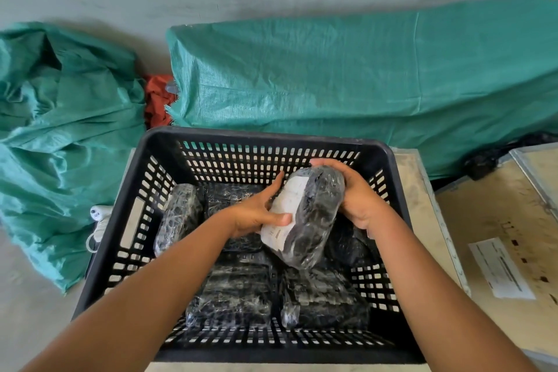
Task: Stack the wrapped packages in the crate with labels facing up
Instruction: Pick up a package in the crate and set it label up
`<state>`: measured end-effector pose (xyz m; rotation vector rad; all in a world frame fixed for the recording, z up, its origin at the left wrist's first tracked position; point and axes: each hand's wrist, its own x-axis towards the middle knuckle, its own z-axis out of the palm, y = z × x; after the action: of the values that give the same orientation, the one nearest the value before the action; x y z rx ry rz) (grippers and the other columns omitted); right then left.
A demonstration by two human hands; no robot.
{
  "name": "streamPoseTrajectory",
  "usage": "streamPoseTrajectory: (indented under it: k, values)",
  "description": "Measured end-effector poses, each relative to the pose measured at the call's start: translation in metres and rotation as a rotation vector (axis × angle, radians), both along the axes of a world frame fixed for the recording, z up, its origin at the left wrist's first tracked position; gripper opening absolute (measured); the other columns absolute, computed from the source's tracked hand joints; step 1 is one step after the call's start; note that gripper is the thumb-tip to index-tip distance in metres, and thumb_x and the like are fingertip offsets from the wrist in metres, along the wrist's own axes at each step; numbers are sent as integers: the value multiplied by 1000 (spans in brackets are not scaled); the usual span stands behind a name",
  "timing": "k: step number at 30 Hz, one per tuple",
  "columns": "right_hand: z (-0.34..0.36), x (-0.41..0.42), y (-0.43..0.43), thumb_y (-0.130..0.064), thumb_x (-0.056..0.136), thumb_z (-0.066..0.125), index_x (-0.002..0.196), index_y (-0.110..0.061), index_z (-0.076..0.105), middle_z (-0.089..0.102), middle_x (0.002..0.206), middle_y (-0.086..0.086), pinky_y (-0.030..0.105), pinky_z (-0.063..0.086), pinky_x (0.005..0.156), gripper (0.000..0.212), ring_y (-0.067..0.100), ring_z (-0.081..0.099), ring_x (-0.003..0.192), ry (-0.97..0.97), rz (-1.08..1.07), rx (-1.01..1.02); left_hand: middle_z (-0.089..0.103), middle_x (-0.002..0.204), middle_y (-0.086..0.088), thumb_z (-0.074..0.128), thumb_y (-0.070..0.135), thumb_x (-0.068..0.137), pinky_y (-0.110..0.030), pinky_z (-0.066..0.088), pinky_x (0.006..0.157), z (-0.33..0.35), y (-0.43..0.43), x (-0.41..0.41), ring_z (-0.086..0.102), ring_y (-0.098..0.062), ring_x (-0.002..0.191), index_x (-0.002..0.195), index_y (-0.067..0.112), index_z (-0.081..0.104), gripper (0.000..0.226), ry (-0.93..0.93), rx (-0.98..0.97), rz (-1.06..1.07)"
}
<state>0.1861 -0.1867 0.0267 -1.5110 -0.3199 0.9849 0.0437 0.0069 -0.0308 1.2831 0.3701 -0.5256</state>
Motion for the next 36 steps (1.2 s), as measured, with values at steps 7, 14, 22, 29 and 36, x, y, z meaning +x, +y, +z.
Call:
streamPoseTrajectory:
  k: [7, 14, 22, 29, 36]
  values:
    - [-9, -10, -2, -33, 107, 50, 123, -36, 70, 74, 122, 3, 48, 58, 83, 25, 27, 72, 104, 85, -294, -112, 41, 125, 58, 86, 52, 75, -9, 49, 89, 7, 2, -22, 51, 24, 113, 151, 63, -4, 119, -119, 273, 158]
    - [-12, -23, -8, -39, 87, 79, 151, -60, 27, 33, 162, -16, 44, 38, 117, 86, 7, 30, 144, -202, 90, -198, 50, 138, 34, 81, 58, 76, -23, 56, 87, 19, 2, -29, 62, 6, 115, 152, 62, 5, 107, -171, 379, 229]
    - [-21, -28, -20, -16, 94, 74, 153, -58, 26, 24, 163, -25, 24, 38, 111, 87, 0, 24, 146, -341, 98, -163, 42, 147, 18, 75, 32, 87, -43, 61, 87, 14, -3, -38, 60, -15, 120, 132, 73, 39, 70, -111, 220, 296]
    - [-39, -32, -1, -21, 87, 81, 162, -42, 2, 22, 159, 14, 37, 50, 105, 111, 34, 45, 137, -421, 327, -611, 48, 137, 13, 63, 21, 99, -32, 60, 79, 4, -21, -17, 64, -20, 106, 158, 50, 7, 86, -50, 557, -16]
    - [-56, -40, 26, -16, 84, 84, 161, -34, -15, -7, 166, 28, 42, 47, 110, 126, 43, 39, 143, -486, 431, -910, 62, 136, -10, 66, 17, 97, -31, 54, 85, -14, -32, -2, 65, -21, 100, 159, 39, -11, 101, 19, 765, -165]
